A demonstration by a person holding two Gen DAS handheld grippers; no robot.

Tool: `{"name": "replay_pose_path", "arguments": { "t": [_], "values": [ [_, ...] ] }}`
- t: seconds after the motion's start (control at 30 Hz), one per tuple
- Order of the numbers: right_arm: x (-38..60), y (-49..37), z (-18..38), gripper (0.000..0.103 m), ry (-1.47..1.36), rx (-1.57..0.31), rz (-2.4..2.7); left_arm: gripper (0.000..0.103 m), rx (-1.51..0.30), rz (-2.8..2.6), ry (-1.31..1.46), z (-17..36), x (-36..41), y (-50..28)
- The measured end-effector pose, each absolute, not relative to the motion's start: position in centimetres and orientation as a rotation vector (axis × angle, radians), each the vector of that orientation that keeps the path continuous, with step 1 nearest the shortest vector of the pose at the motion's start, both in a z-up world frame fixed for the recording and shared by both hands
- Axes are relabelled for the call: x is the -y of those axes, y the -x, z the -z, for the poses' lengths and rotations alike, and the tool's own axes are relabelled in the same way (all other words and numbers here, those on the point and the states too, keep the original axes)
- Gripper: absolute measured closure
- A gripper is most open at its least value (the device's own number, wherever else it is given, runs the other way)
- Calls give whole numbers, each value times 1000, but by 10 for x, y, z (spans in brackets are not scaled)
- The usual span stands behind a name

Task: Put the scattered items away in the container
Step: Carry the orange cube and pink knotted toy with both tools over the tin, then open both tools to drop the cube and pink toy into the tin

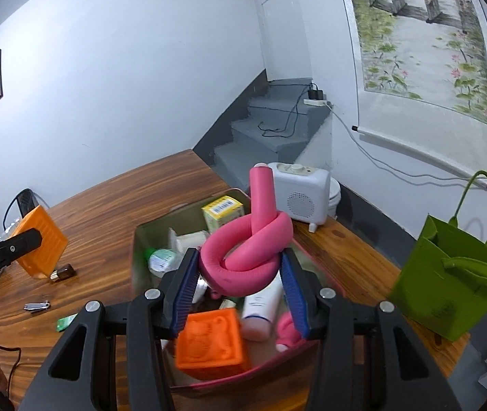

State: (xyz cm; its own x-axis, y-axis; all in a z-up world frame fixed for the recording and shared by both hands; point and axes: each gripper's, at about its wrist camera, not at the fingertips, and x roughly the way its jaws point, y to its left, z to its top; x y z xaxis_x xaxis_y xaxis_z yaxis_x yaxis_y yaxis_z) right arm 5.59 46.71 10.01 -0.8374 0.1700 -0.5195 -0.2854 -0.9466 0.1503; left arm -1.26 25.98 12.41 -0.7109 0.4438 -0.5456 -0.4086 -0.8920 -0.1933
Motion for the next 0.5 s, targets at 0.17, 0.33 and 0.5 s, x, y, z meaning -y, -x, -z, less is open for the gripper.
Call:
{"name": "replay_pose_path", "arguments": {
  "t": [0.17, 0.33, 0.5],
  "values": [
    [-478, -55, -95, 51, 774, -339, -2762, 48, 18, -2488, 820, -126, -296, 14],
    [-486, -52, -91, 51, 797, -333, -2752, 48, -25, -2440, 809, -127, -327, 21],
    [-491, -47, -86, 50, 822, -327, -2750, 48, -35, -2368, 818, -123, -354, 30]
  ]
}}
